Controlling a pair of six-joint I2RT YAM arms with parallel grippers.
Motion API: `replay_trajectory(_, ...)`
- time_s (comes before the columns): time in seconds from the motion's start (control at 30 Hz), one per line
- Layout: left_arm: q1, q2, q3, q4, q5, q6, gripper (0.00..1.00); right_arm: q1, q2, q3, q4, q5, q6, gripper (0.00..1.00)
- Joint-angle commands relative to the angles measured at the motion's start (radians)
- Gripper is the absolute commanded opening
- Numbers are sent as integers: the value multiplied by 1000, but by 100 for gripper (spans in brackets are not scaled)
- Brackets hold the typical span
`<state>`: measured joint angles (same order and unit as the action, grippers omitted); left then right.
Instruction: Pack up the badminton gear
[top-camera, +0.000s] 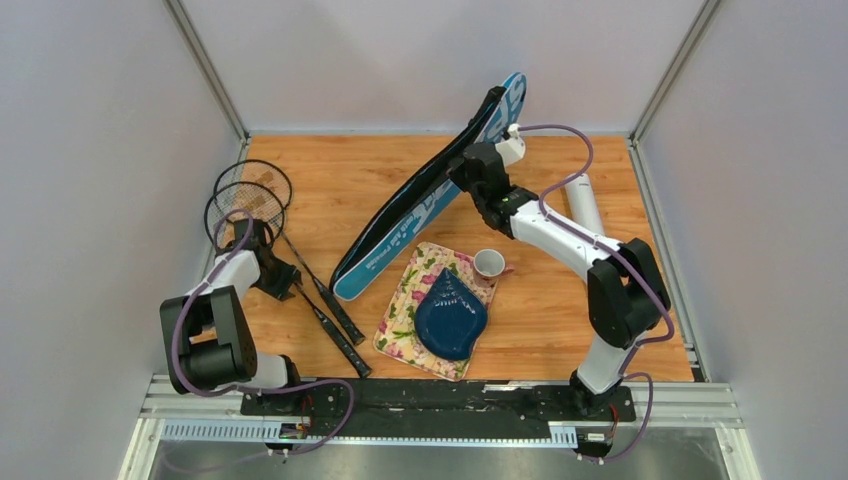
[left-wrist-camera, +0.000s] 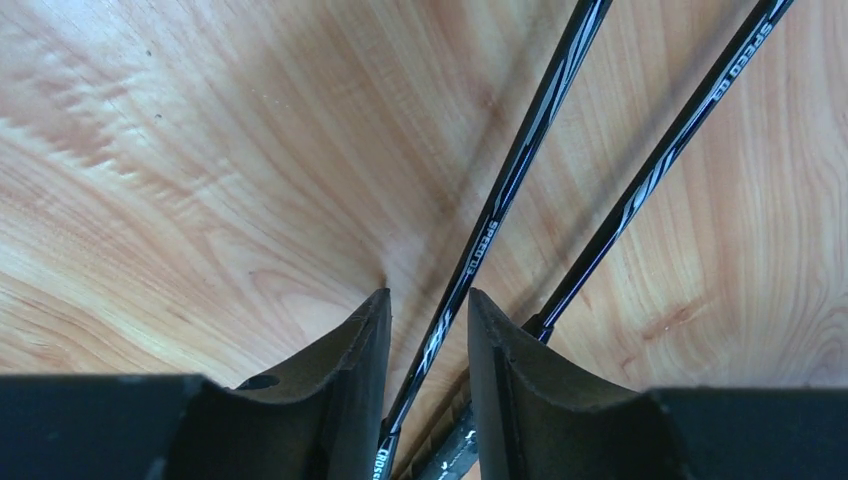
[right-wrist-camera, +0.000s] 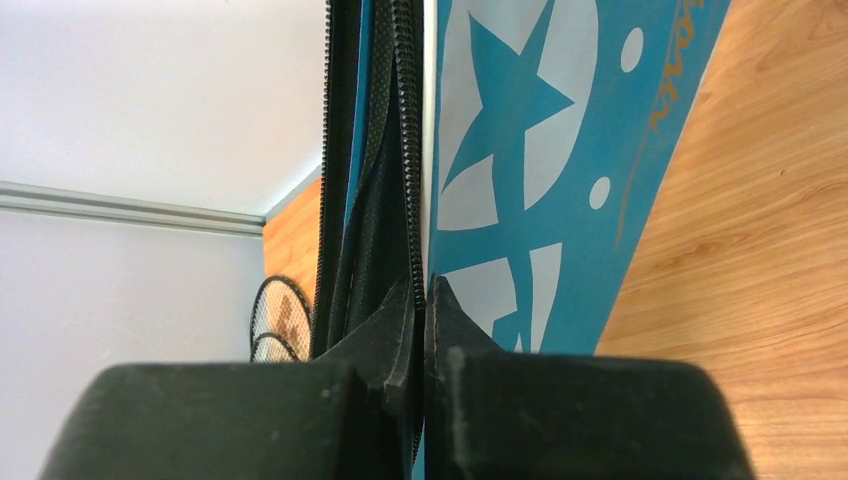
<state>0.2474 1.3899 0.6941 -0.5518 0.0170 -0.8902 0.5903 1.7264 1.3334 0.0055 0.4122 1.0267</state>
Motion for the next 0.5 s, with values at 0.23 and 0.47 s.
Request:
replay_trajectory(0.23, 4, 90, 4, 52, -77, -53, 26, -53, 61, 39, 241, -62, 15, 0)
replay_trajectory(0.47, 1, 67, -19, 73, -117, -23, 0, -72, 93, 21, 324, -116, 19, 0)
